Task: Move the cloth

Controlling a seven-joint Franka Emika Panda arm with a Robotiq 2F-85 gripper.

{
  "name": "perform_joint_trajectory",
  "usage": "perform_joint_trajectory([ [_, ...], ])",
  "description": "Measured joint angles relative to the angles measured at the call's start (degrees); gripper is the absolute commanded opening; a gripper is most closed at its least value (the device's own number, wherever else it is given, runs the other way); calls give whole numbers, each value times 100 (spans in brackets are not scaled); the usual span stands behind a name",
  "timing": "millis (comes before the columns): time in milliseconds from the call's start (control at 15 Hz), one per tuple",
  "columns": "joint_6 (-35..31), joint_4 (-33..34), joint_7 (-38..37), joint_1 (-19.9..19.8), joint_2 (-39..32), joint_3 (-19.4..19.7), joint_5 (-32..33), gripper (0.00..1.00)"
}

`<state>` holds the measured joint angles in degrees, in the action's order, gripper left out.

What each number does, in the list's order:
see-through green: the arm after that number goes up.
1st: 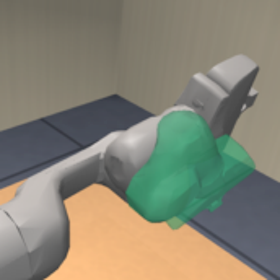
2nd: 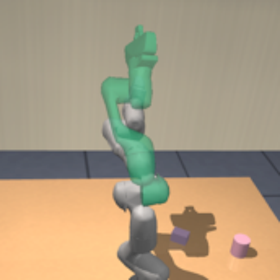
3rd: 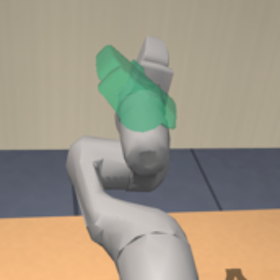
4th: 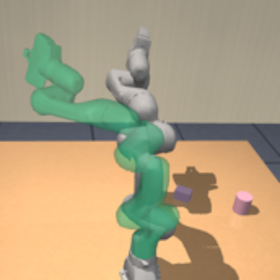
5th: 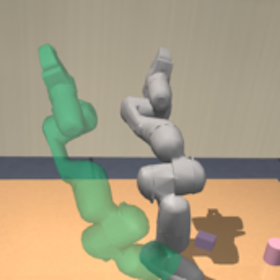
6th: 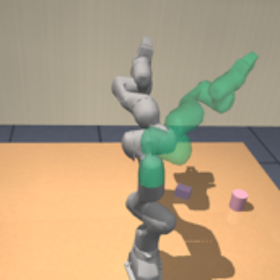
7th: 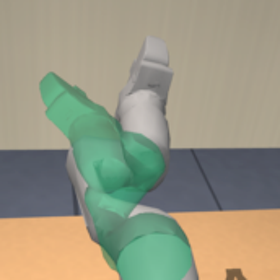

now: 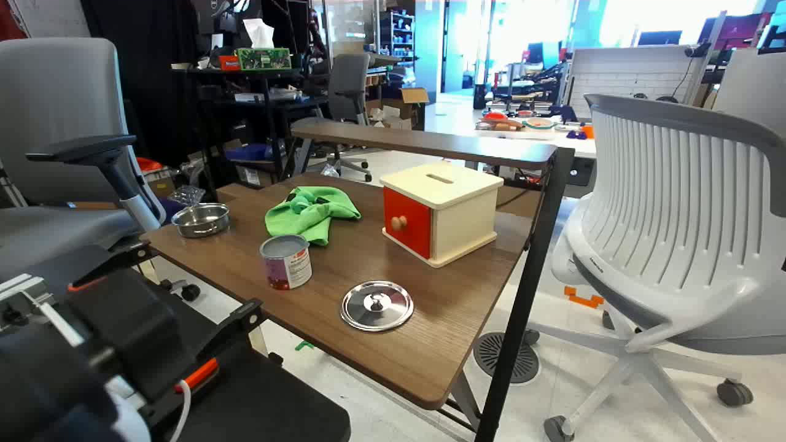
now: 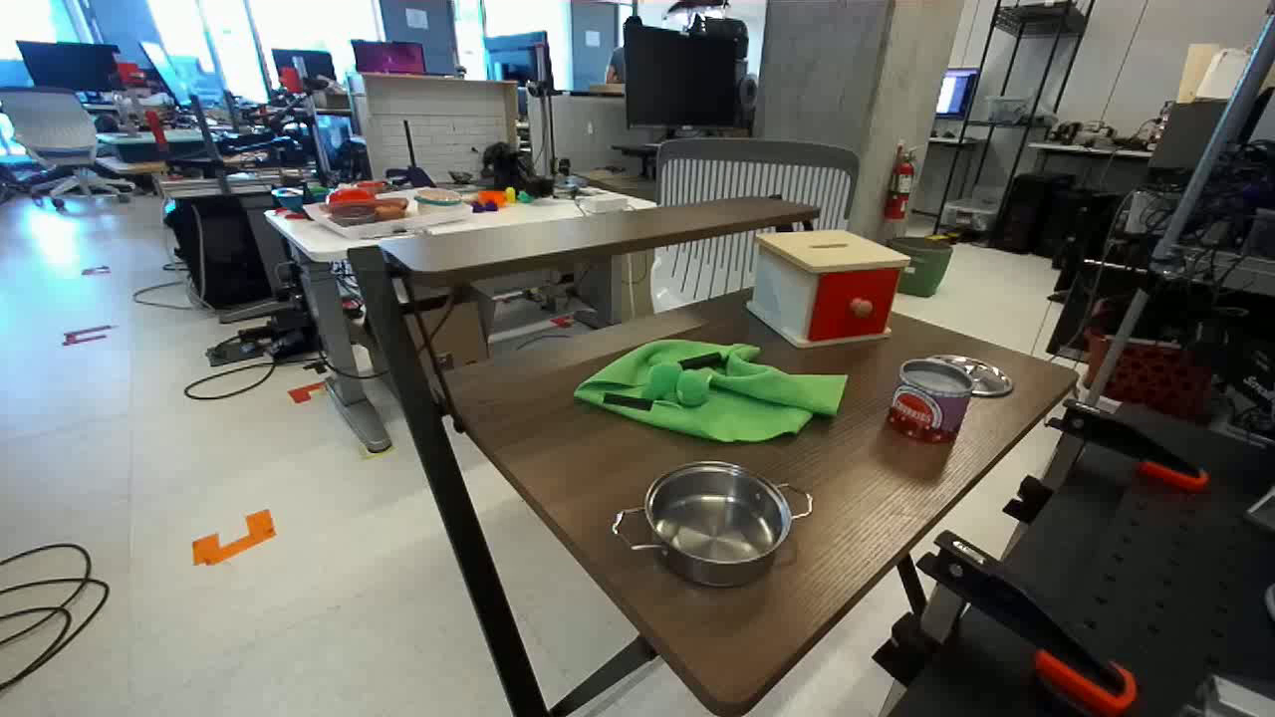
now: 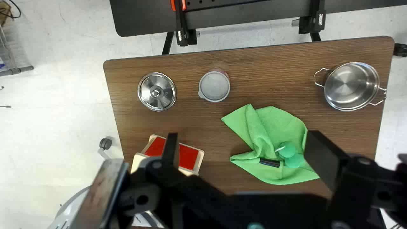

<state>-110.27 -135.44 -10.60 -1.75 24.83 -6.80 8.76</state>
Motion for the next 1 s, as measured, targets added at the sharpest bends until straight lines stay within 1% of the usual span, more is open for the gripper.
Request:
perform_joint_trajectory([
  [467, 0, 11, 0, 3, 1, 3, 0, 100],
  [667, -6, -14, -24, 4, -83, 5, 204, 100],
  [800, -187, -23, -78, 3, -302, 6, 416, 100],
  [1000, -793, -40, -131, 2, -930, 12, 772, 100],
])
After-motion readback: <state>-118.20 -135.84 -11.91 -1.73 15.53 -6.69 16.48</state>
